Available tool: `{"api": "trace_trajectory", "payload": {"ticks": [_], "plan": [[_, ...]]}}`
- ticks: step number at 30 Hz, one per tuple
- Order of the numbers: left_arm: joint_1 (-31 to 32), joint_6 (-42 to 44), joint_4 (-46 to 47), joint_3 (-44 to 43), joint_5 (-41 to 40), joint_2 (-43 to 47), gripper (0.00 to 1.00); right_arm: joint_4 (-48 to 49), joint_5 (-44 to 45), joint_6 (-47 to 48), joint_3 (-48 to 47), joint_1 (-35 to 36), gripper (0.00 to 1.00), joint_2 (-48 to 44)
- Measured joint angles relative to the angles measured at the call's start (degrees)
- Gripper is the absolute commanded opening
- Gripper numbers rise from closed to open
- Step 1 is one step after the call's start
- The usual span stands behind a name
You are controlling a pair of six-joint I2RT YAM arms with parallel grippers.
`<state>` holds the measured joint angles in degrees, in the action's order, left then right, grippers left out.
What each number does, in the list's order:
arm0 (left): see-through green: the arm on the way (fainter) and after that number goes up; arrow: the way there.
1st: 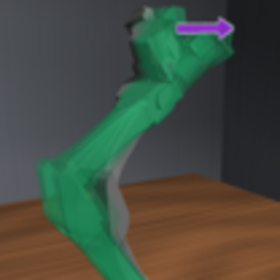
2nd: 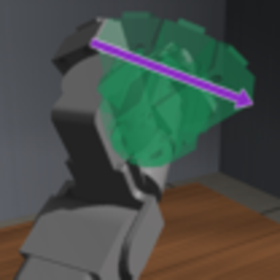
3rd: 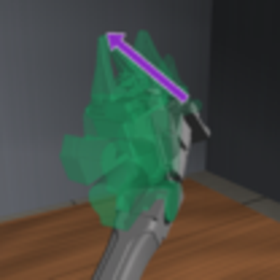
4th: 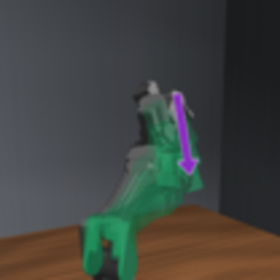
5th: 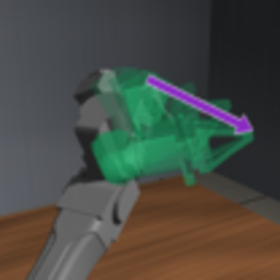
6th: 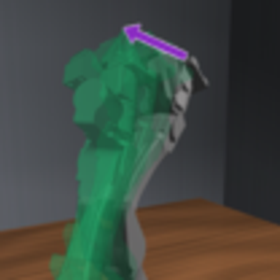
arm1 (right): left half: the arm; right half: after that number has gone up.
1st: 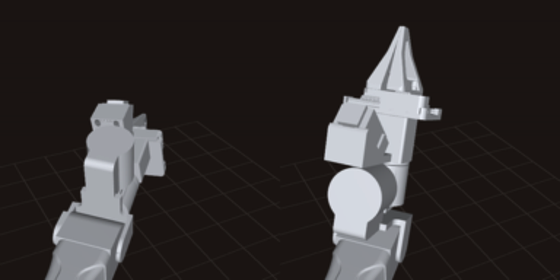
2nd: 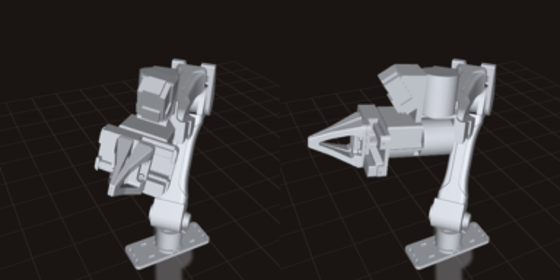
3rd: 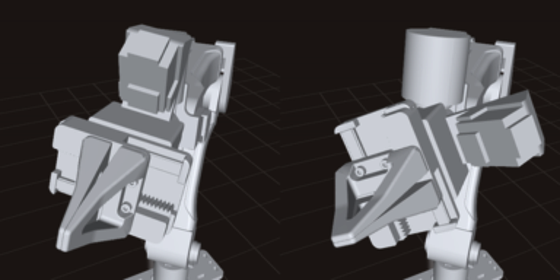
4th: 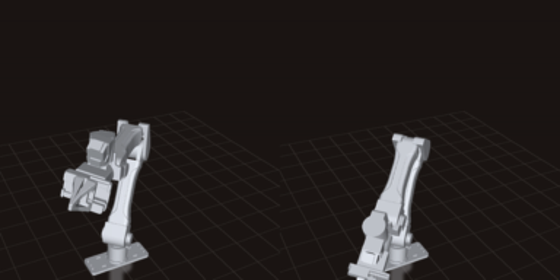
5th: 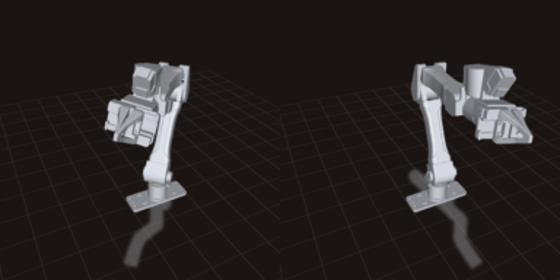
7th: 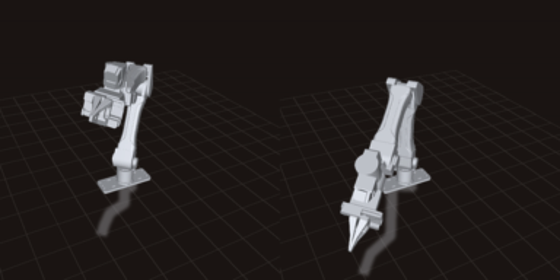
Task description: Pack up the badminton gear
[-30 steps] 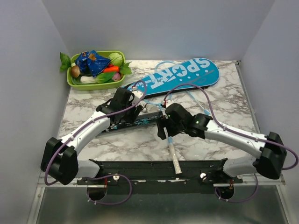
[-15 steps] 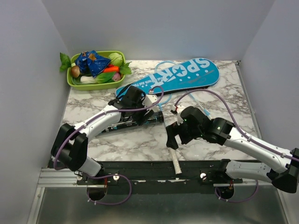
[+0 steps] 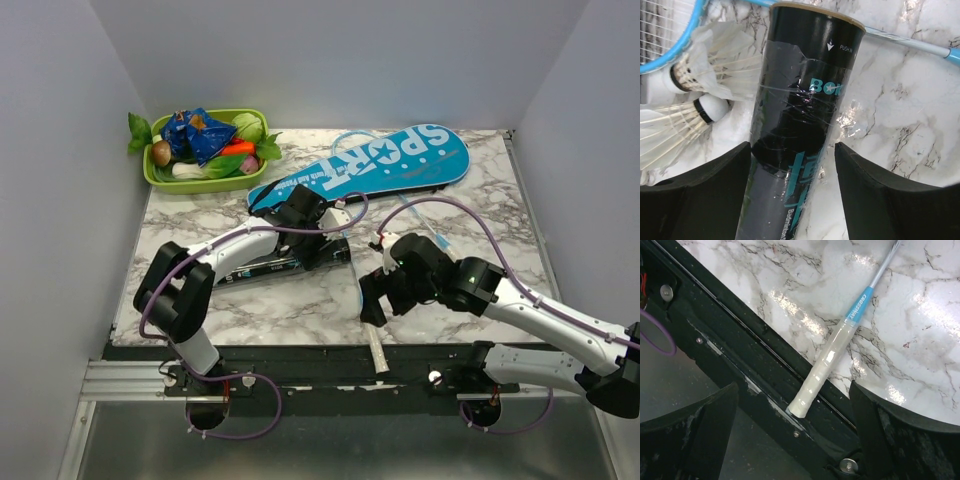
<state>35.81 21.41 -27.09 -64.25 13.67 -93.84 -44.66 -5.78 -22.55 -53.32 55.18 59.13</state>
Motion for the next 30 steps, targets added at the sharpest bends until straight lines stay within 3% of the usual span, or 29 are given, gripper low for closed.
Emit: {"api": "trace_trajectory", "payload": {"ticks": [15,19,30], "plan": [[2.0,1.6,1.6,-1.7,1.2,-5.3,0.72,2.6,-1.2,-1.6,4.4,0.0,1.00,-1.0],[2.6,1.7,2.4,-1.9,1.2,-5.9,0.79,3.5,-1.2,-2.1,5.8,0.0,1.00,-1.7],[3.9,2.3,3.4,-2.2,1.5,-9.2,0.81,4.7,-1.4,-3.0,8.0,0.0,1.00,-3.5]]}}
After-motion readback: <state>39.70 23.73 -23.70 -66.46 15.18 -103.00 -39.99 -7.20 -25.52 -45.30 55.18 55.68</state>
